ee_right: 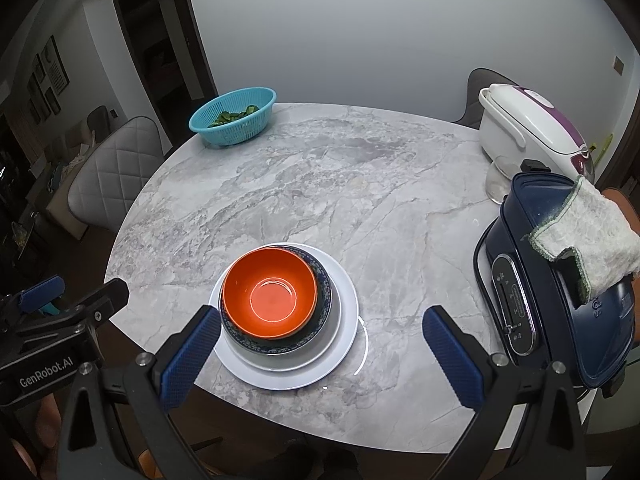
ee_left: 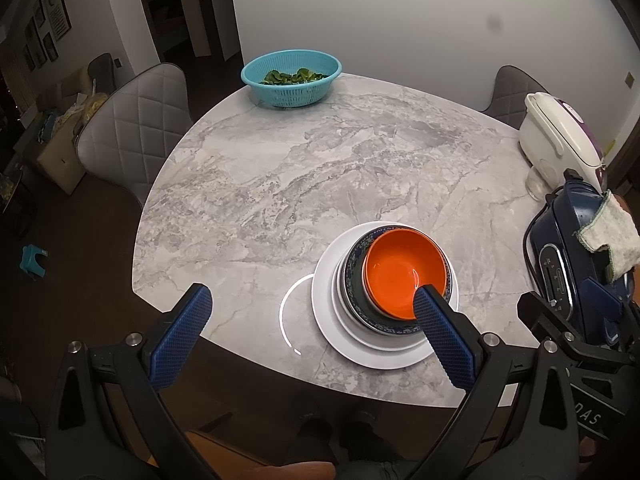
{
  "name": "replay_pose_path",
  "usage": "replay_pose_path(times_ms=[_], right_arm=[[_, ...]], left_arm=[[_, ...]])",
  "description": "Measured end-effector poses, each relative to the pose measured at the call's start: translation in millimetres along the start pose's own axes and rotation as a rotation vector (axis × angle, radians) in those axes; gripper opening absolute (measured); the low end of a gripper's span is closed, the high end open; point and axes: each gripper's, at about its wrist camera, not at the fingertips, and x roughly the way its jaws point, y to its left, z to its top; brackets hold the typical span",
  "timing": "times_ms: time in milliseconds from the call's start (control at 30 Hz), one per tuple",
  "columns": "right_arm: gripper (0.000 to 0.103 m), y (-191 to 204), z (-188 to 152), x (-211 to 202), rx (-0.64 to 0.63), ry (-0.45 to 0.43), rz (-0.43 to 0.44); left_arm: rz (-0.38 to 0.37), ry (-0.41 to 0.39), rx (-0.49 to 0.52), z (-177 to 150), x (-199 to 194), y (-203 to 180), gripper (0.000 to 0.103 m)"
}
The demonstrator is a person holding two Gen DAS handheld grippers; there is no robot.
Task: Organize plates and bowls
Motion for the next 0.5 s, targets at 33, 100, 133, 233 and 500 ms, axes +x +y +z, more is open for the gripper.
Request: replay_pose_path(times_ms=[33, 100, 133, 233, 500], right_arm=[[0.103, 0.6, 0.4, -0.5, 0.000, 0.000, 0.000], [0.103, 0.3, 0.4, -0.1, -0.001, 0.001, 0.000], [0.103, 0.0, 0.2, 0.0, -0.001, 0.001, 0.000], [0.103, 0.4, 0.6, -0.5, -0.002, 0.001, 0.000], [0.103, -0.7, 0.5, -0.1, -0.005, 0.001, 0.001]], left_arm=[[0.000, 0.000, 0.002, -0.2, -1.0, -0.7, 0.102], [0.000, -0.001, 0.002, -1.1, -0.9, -0.5, 0.102], [0.001, 0.000, -0.001, -0.5, -1.3, -1.3, 0.102], [0.001, 0.001, -0.001, -0.5, -1.2, -1.3, 0.102], [0.000, 0.004, 0.003, -0.8, -1.9, -2.3, 0.102]])
